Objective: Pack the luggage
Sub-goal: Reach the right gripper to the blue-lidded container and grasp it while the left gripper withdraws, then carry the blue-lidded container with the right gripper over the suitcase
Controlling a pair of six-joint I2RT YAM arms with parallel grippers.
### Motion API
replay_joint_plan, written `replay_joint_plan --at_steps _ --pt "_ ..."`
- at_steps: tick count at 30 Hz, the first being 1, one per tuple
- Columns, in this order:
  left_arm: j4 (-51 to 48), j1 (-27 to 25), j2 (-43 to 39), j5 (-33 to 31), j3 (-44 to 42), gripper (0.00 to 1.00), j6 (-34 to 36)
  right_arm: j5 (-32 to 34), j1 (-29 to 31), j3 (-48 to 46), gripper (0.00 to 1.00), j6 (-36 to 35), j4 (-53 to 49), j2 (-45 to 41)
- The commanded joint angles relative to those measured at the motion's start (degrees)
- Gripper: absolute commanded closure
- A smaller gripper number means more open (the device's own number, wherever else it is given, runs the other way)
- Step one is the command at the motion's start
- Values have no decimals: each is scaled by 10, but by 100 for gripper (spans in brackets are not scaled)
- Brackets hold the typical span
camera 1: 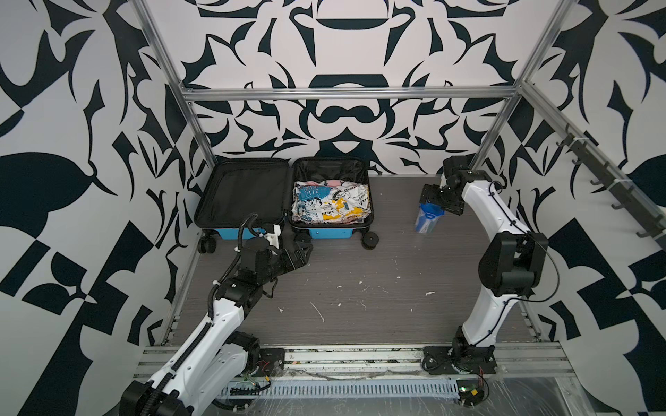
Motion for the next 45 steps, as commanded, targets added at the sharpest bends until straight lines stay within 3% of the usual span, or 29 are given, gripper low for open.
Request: replay_joint_plan --at_steps 1,13,18,23,31,38,42,45 --pt "17 -1 2 -6 -19 1 -4 4 7 25 0 4 -7 2" --pt "45 0 11 -2 -40 1 -14 26 8 41 1 -6 -12 55" --pt "46 0 16 1 -40 1 -12 26 8 43 11 -8 -11 57" --pt "59 0 37 20 -29 1 -8 11 8 49 30 -6 -15 46" --pt "92 0 140 67 48 0 13 -61 24 58 41 22 5 -23" --pt "111 1 272 90 177 2 34 -162 66 66 45 111 94 -70" --pt "120 10 353 119 269 5 31 -237 95 14 45 224 257 -75" --pt "135 24 400 144 328 7 17 -250 124 8 45 290 367 -45"
